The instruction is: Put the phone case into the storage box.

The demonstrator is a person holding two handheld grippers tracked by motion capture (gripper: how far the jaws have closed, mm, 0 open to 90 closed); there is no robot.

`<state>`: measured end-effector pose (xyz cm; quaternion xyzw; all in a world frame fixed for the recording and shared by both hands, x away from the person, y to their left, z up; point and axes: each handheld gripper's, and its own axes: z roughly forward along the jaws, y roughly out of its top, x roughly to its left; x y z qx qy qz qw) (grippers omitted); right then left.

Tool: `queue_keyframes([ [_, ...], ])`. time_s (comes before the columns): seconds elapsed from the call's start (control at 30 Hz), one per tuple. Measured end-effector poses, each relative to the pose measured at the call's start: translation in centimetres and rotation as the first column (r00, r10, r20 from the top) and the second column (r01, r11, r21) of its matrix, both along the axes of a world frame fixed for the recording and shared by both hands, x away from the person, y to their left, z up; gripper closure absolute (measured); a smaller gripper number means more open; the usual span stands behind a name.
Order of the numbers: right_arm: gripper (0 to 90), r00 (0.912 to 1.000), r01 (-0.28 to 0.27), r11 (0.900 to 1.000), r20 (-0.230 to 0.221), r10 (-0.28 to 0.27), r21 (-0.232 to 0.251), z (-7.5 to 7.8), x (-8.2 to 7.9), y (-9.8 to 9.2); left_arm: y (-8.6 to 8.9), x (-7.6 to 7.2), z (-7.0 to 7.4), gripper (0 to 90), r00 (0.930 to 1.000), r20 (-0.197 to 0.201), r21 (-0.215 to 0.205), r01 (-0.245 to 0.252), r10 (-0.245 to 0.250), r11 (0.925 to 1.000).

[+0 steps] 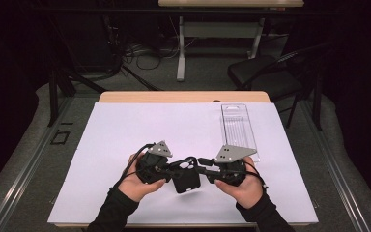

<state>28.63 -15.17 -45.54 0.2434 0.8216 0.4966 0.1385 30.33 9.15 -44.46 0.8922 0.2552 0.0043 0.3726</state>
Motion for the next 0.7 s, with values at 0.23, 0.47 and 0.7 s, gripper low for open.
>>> queue_keyframes([
  [0.23, 75.0, 1.0, 0.0, 1.0, -0.009, 0.0, -0.004, 0.34, -0.22, 0.02, -0.4, -0.28, 0.01, 81.5, 0.9999, 0.007, 0.01, 0.013, -0.013, 0.9999],
  [0.47, 76.7, 0.9991, 0.008, 1.0, -0.042, -0.008, 0.002, 0.3, -0.15, -0.01, -0.78, -0.39, -0.18, 81.5, 0.9997, 0.01, 0.025, 0.02, -0.02, 0.9995],
  [0.7, 78.7, 0.9979, 0.001, 1.0, -0.065, -0.001, 0.006, 0.37, -0.17, -0.03, -0.94, -0.47, -0.25, 81.5, 0.9997, 0.01, 0.03, 0.023, -0.023, 0.9993],
])
